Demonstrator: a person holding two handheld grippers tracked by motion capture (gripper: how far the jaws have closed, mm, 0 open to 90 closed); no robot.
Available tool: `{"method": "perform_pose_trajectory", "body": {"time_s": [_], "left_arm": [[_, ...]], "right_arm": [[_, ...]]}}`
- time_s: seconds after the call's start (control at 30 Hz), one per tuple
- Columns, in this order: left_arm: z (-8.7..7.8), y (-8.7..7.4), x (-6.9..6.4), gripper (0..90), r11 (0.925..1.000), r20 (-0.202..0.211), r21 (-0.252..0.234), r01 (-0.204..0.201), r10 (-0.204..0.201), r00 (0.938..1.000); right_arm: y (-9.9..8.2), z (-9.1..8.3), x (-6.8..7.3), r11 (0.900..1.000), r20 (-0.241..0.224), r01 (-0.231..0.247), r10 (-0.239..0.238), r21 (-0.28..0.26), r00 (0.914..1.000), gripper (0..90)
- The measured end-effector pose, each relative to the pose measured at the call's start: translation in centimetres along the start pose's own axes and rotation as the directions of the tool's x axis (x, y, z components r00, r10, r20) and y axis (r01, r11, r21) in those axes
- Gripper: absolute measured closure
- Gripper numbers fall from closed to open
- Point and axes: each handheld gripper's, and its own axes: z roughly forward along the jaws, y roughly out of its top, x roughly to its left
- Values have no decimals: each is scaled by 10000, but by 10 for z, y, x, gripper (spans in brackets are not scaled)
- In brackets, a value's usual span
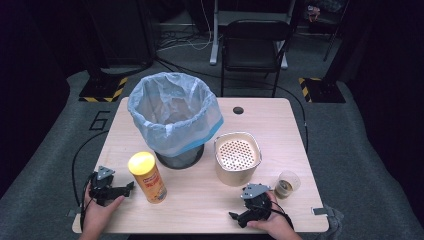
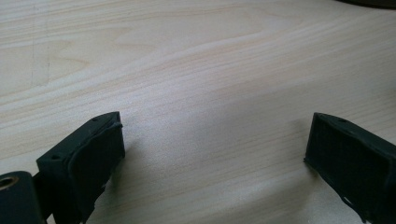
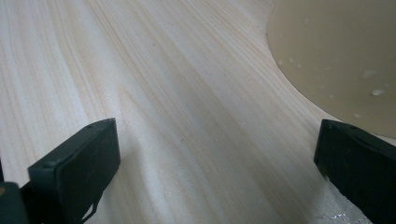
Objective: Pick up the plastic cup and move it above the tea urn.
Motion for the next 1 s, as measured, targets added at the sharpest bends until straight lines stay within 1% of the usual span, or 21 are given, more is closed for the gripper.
{"method": "perform_pose_trajectory", "body": {"time_s": [0.5, 0.57, 0.6, 0.67, 0.7, 0.77, 0.8, 1.0], "left_arm": [[0, 0, 0, 44, 10000, 6, 1, 10, -10, 10000], [0, 0, -1, 44, 10000, 25, -16, 90, -90, 10000], [0, 0, 0, 44, 10000, 4, -3, 4, -4, 10000], [0, 0, 0, 44, 10000, 8, -3, 22, -22, 10000], [0, 0, 0, 44, 10000, 8, -2, 13, -13, 10000], [0, 0, 0, 44, 10000, 9, -4, 12, -12, 10000], [0, 0, 0, 44, 10000, 9, 2, 6, -6, 10000], [0, 0, 0, 44, 10000, 9, 1, 11, -11, 10000]], "right_arm": [[0, 0, 0, 10000, 5, -7, 7, -8, 10000, 0], [0, 0, 0, 10000, 9, -5, 5, -7, 10000, 2], [0, 0, 0, 10000, 14, -25, 25, -18, 10000, 11], [0, -1, 0, 10000, -41, -34, 34, -12, 10000, 20], [0, -1, 0, 9999, 107, 8, -7, -130, 9999, 26], [-1, -1, 0, 9999, 69, 34, -33, -155, 10000, 32], [-1, -1, 0, 9999, -80, 20, -21, -124, 10000, 38], [-1, -2, -2, 9997, 13, 48, -48, -229, 10000, 75]]}}
